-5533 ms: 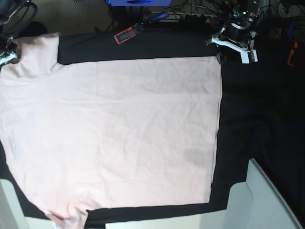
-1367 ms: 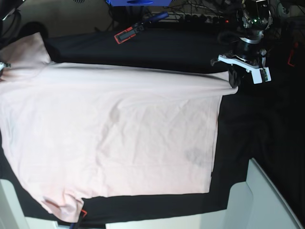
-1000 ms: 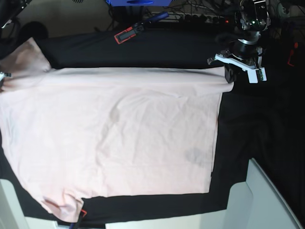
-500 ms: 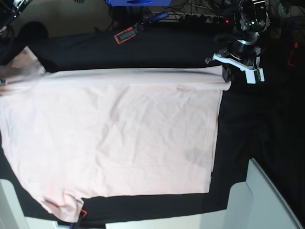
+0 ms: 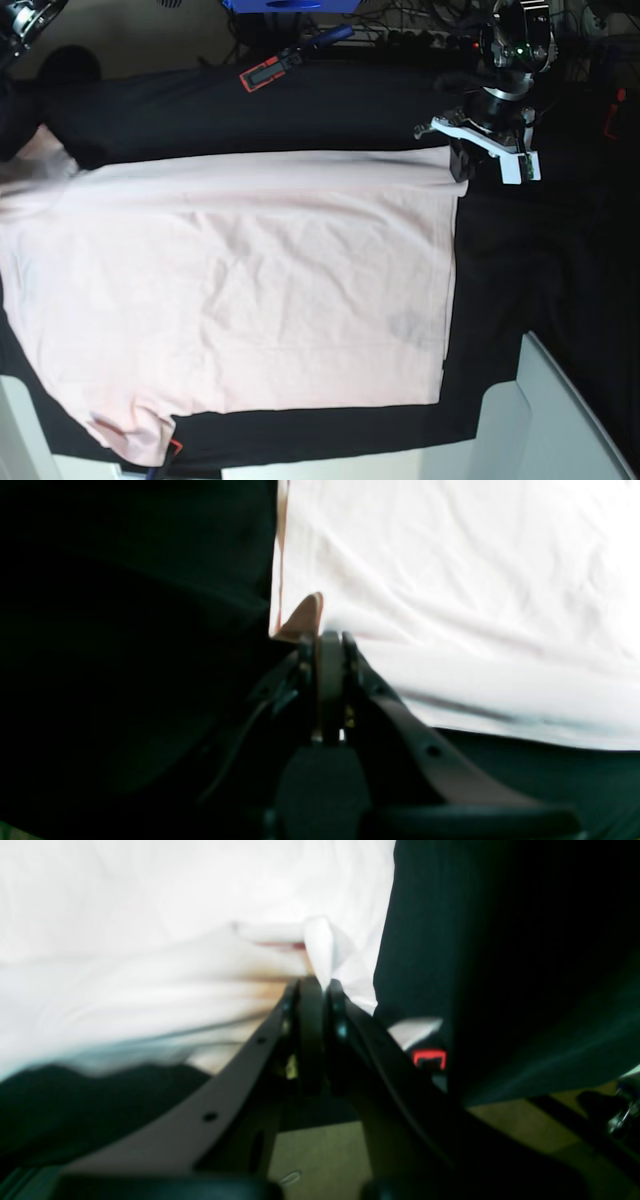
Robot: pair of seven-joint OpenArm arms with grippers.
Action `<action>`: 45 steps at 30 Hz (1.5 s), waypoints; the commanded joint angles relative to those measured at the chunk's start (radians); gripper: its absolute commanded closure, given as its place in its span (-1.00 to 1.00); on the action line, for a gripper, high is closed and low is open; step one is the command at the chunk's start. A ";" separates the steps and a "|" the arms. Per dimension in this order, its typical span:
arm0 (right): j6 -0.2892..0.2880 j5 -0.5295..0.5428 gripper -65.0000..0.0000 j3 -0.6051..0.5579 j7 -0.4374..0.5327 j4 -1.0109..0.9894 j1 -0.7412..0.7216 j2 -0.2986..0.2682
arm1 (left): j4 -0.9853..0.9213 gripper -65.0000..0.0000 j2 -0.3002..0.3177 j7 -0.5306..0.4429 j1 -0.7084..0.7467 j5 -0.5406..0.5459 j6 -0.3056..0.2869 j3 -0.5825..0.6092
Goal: Fold the T-shirt properly
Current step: 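Lift the shirt edge and pull it toward the hem with both grippers, then lower the folded edge onto the shirt and open both grippers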
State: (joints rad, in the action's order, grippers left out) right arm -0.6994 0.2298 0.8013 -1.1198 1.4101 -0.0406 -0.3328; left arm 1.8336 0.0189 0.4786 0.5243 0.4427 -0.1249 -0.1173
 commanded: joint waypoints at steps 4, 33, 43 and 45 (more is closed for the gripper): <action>0.001 0.004 1.00 -0.001 0.013 0.015 -0.014 -0.030 | 0.025 1.00 0.003 -0.021 -0.006 0.003 0.000 -0.011; 0.001 0.004 1.00 -0.176 0.126 -0.318 -0.201 -0.090 | -0.168 1.00 0.005 -0.021 -0.269 0.003 0.126 0.000; 0.001 0.003 1.00 -0.234 0.231 -0.492 -0.262 -0.117 | -0.278 1.00 0.005 -0.021 -0.361 0.001 0.126 0.000; 0.001 0.003 1.00 -0.245 0.266 -0.519 -0.264 -0.117 | -0.306 1.00 0.005 -0.021 -0.378 0.001 0.126 0.000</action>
State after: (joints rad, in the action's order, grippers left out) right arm -0.6922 0.2241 0.5537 -0.8608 0.8776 -0.2855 -0.4278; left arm 1.5116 0.0193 0.4816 0.1539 0.4427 -0.0002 -0.1169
